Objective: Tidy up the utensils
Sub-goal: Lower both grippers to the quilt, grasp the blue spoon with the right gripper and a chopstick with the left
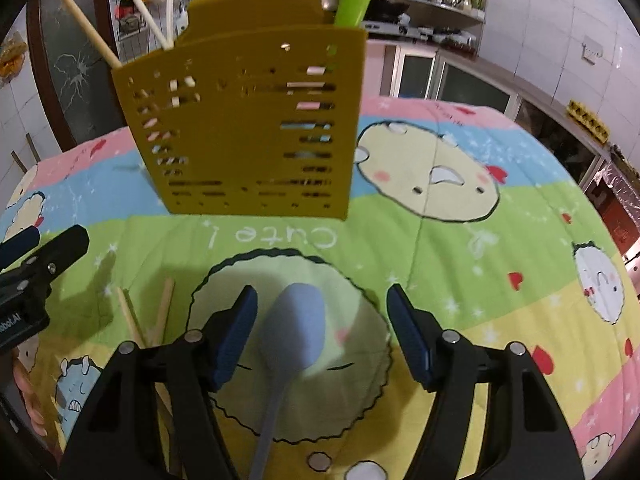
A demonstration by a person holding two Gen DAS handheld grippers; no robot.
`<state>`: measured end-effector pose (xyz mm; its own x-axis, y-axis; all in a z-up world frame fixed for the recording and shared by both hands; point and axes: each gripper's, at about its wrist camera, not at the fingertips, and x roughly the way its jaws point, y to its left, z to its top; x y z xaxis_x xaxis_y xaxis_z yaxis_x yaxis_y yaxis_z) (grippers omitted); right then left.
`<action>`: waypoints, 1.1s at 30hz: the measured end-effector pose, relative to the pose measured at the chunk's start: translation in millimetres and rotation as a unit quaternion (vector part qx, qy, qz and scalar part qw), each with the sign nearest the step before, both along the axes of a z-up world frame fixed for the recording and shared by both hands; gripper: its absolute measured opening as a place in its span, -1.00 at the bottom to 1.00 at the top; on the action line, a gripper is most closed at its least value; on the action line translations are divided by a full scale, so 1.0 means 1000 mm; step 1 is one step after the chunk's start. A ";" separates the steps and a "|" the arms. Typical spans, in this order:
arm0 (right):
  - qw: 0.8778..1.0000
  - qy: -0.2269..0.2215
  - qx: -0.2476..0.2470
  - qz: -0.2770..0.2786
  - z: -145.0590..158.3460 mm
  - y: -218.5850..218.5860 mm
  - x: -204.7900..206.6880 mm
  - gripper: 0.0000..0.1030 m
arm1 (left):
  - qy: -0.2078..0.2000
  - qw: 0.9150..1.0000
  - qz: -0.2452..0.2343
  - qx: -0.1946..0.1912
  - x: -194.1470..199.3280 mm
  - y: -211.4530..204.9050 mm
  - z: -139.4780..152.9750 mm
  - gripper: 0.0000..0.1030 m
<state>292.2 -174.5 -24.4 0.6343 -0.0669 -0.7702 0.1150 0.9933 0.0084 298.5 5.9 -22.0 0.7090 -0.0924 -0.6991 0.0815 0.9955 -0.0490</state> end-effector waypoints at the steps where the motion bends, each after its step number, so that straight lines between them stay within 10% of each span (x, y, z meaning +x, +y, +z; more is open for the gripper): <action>1: 1.000 0.005 -0.001 0.000 -0.002 0.001 0.002 0.16 | 0.002 1.000 0.002 -0.002 0.001 0.000 -0.001 0.90; 10: 1.000 0.022 0.007 0.003 -0.008 0.008 0.007 -0.33 | 0.012 1.000 0.007 -0.013 0.001 0.001 -0.003 0.90; 26: 1.000 0.010 0.015 -0.018 0.000 -0.047 -0.011 -0.36 | 0.040 0.998 -0.044 -0.012 -0.008 -0.057 -0.009 0.89; 33: 1.000 0.009 0.016 -0.024 -0.004 -0.068 -0.019 -0.36 | 0.073 0.995 -0.072 0.004 -0.011 -0.084 -0.026 0.32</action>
